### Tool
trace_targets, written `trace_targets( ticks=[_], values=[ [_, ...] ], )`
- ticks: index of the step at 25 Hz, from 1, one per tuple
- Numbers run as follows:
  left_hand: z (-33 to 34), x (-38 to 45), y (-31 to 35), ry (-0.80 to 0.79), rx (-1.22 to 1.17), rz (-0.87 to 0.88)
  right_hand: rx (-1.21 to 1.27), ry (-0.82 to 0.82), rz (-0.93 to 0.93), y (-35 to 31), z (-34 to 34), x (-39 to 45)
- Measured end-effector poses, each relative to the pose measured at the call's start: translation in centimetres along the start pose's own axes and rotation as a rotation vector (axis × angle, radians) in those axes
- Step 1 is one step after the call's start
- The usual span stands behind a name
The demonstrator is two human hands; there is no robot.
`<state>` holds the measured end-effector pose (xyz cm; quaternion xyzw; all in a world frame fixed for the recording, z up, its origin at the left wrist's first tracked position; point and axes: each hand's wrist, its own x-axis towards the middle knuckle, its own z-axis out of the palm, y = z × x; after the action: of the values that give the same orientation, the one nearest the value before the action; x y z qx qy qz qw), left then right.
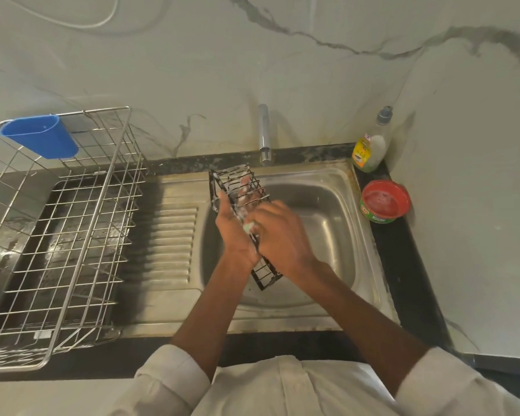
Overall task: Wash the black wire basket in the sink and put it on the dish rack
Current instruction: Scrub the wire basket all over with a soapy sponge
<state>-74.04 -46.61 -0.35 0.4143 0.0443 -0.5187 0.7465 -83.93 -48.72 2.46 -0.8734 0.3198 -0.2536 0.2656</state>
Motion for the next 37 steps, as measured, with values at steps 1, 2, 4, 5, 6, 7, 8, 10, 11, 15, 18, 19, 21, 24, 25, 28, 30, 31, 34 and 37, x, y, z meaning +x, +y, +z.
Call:
trace_targets(
  ticks=[1,2,4,5,6,7,8,10,11,15,18,19,21,24,25,28,30,31,34,37],
  values=[
    [-0.4,0.5,0.5,0.036,0.032,0.018,-0.004,-0.037,-0.062,0.4,-0.4,-2.1],
    [-0.7,0.7,1.0,0.074,0.068,0.028,-0.016,-0.063,-0.114,1.1,-0.9,-4.4],
    [-1.0,0.6,1.5,0.159,0.144,0.011,-0.068,-0.058,-0.069,2.7,-1.5,-7.2],
    [-0.9,0.4,1.5,0.189,0.174,0.009,-0.045,0.002,0.050,3.4,-1.4,-7.5],
    [-0.8,0.2,1.3,0.203,0.188,0.015,0.044,0.079,0.213,3.8,-1.4,-7.1],
    [-0.6,0.0,1.3,0.219,0.196,0.023,0.167,0.151,0.370,4.0,-1.2,-6.4],
    [-0.6,-0.2,1.2,0.232,0.182,0.019,0.265,0.205,0.494,4.0,-1.0,-5.8],
    [-0.3,-0.5,1.2,0.218,0.153,-0.008,0.380,0.276,0.650,3.4,-0.4,-4.7],
    [-0.4,-0.8,1.0,0.194,0.161,-0.017,0.411,0.312,0.682,3.2,-0.2,-4.3],
    [-0.4,-1.6,-0.6,0.089,0.342,-0.117,0.419,0.381,0.676,2.5,0.3,-3.3],
    [-0.7,-2.2,-1.5,0.041,0.330,-0.196,0.311,0.368,0.518,2.5,1.0,-3.9],
    [-0.9,-2.3,-1.7,0.024,0.303,-0.200,0.266,0.362,0.464,2.9,0.7,-4.0],
    [-1.2,-2.1,-2.1,-0.005,0.241,-0.184,0.120,0.383,0.430,3.9,-0.4,-3.3],
    [-0.8,-1.8,-2.4,-0.029,0.250,-0.173,-0.043,0.441,0.397,2.9,-1.5,-2.0],
    [-0.5,-1.9,-2.4,-0.031,0.226,-0.186,-0.059,0.417,0.293,2.1,-1.3,-2.0],
    [-0.3,-1.7,-2.1,0.045,0.249,-0.169,-0.134,0.260,0.134,1.4,-1.5,-2.0],
    [-0.7,-1.5,-2.6,0.077,0.363,-0.133,-0.163,0.191,0.332,1.4,-2.3,-0.9],
    [-0.7,-1.7,-2.9,0.075,0.411,-0.133,-0.169,0.128,0.377,1.2,-2.4,-0.7],
    [-0.9,-2.0,-3.2,0.049,0.441,-0.137,-0.174,0.007,0.289,0.2,-1.9,-0.8],
    [-0.9,-2.0,-2.7,0.032,0.487,-0.131,-0.202,0.152,0.429,2.4,-2.3,0.3]
  ],
)
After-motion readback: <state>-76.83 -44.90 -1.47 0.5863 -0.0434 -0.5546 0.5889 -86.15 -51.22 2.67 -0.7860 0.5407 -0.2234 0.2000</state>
